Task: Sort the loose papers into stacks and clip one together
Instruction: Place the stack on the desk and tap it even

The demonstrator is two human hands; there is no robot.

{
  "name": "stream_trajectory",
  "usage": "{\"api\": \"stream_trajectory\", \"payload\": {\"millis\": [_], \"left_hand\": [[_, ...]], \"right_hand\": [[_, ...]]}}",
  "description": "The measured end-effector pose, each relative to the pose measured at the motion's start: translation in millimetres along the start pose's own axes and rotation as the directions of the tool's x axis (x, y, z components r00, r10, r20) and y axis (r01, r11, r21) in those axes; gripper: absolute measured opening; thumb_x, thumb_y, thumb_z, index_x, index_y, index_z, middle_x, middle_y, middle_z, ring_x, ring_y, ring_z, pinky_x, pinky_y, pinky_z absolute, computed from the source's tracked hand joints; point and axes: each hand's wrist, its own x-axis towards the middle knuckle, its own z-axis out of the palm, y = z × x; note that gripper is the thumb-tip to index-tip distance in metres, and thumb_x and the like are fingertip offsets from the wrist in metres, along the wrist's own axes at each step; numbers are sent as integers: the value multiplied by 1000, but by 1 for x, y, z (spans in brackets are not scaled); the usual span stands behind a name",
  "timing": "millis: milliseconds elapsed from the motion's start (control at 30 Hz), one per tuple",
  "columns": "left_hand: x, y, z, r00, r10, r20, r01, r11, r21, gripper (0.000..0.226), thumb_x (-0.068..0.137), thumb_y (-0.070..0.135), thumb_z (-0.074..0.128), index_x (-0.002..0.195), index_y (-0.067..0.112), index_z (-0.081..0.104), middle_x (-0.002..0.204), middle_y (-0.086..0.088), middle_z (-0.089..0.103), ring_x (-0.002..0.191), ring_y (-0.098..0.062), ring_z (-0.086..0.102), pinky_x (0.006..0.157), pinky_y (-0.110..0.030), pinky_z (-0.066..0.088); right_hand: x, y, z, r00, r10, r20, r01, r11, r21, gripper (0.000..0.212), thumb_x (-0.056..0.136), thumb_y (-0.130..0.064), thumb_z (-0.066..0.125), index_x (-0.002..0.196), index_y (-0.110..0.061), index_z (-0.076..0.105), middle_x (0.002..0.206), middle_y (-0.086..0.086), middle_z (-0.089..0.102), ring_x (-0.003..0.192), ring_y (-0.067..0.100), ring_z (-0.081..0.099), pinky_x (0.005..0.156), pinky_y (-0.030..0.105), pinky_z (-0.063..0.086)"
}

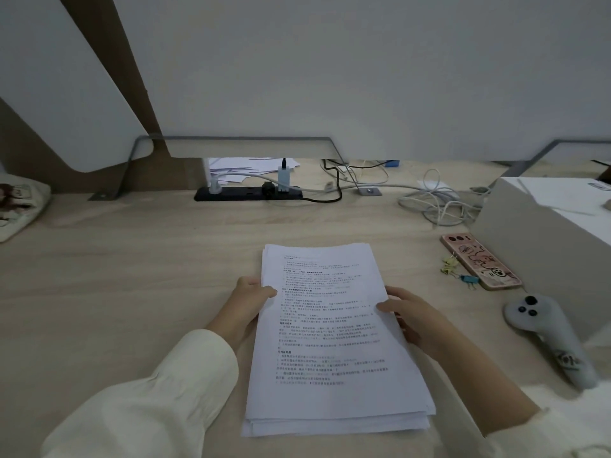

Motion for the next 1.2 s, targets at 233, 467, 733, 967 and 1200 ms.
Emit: {"api": "stream_trajectory", "payload": {"millis": [233,467,733,967,1200], "left_hand": [[-5,-10,-2,998,-5,58,7,999,-46,35,84,15,58,116,8,47,111,-13,61,100,-31,63,89,-44,51],[-1,-13,-8,995,1,104,4,999,-44,55,68,25,62,118,6,52,115,-16,64,99,-33,66,86,-46,52],[4,-16,-13,994,5,113,-2,1000,-21,39,82,19,57,118,3,54,115,-16,65,99,-30,66,69,-33,52],[6,-18,-12,991,38,127,-33,998,-47,33,87,15,53,116,1,56,112,-15,67,100,-29,65,72,-31,53],[10,-24,-13,989,51,137,-41,996,-77,64,63,34,67,119,6,54,114,-11,66,101,-28,65,87,-42,52]], "right_hand": [[-9,-9,5,992,-104,-65,99,993,-69,37,87,0,48,120,-11,56,102,12,66,72,18,61,49,22,46],[-7,-22,-7,999,17,47,-16,1000,-23,32,87,-1,47,109,-19,60,91,8,64,74,21,59,57,25,50],[2,-23,-8,995,69,71,-71,997,20,35,84,1,49,111,-15,63,97,14,60,73,24,53,57,27,43],[1,-20,-9,991,36,131,-54,988,143,35,86,-5,51,120,-7,58,116,19,63,92,32,60,72,33,49],[-23,2,13,968,-182,175,141,964,224,34,87,6,46,109,-15,62,103,8,72,88,27,71,68,36,59]]}}
